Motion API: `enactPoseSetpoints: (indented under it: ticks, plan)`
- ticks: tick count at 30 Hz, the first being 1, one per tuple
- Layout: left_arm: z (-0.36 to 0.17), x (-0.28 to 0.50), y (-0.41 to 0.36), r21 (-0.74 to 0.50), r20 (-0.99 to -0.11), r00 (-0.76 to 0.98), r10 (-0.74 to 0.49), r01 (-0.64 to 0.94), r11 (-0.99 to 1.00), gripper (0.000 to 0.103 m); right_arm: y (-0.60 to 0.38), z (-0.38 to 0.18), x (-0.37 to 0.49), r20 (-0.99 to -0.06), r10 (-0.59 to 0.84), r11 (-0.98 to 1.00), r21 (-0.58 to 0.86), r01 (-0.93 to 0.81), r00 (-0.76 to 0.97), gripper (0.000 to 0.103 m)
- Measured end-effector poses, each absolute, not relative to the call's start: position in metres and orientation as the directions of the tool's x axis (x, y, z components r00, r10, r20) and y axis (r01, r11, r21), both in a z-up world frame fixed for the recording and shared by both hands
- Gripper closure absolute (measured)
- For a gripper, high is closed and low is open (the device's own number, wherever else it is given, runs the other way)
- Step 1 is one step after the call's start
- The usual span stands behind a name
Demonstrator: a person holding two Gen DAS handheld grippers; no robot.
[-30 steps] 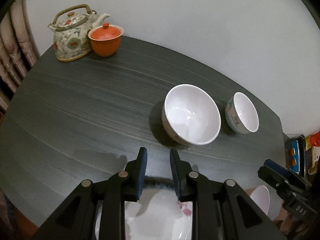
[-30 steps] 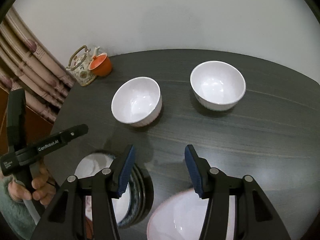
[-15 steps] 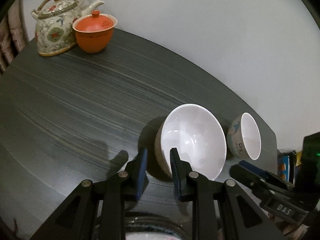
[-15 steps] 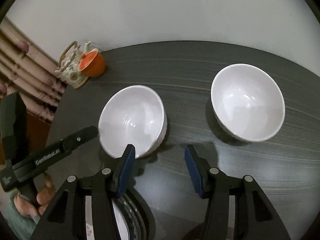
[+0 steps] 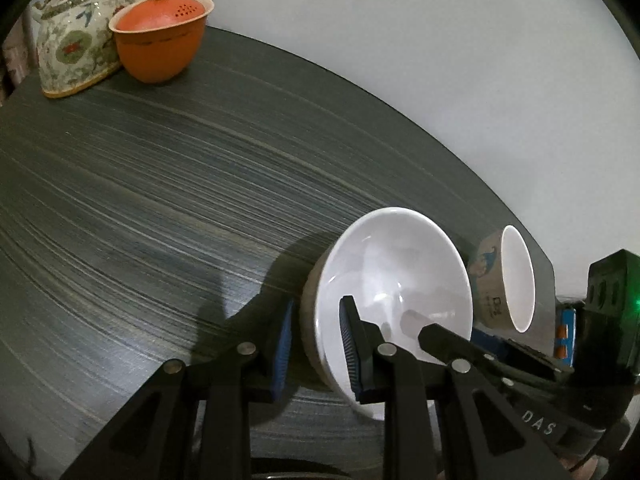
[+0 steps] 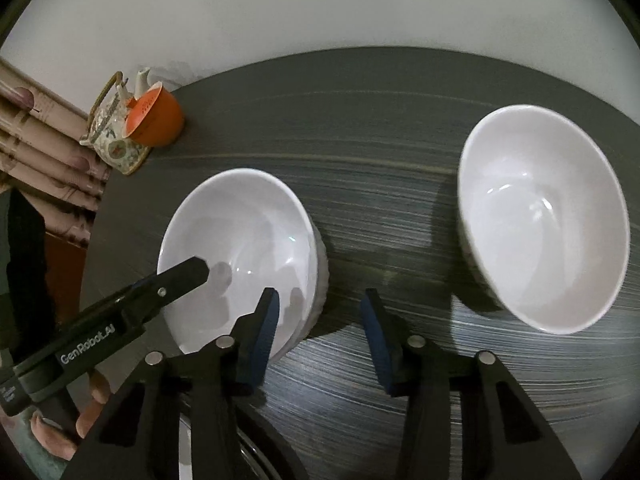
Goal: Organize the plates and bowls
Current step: 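Grasp the rim of the white 'Rabbit' bowl with both tools, then lift the white bowl and carry it over the pink bowl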
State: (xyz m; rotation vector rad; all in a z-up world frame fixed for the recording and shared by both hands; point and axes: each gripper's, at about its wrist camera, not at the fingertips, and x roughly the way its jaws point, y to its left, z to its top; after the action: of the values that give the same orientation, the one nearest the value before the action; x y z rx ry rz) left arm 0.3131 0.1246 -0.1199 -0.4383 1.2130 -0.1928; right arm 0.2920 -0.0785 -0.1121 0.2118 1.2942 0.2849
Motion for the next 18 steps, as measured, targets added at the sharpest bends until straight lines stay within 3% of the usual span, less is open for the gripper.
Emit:
enactPoseSetpoints:
  ticks: [9, 18]
  plan:
    - [-0.125, 0.316, 0.114, -0.391, -0.872, 0.345, -0.348, -0.061, 0.918, 0.084, -0.080, -0.115, 0.296, -0.899, 0.363, 0.932, 0.348, -0.107, 0.245, 0.082]
    - [-0.123, 0.304, 0.102, -0.387, -0.877, 0.330, -0.350, -0.051, 0.921, 0.085, -0.082, -0.111, 0.290, -0.909, 0.334, 0.943, 0.321, -0.091, 0.248, 0.085]
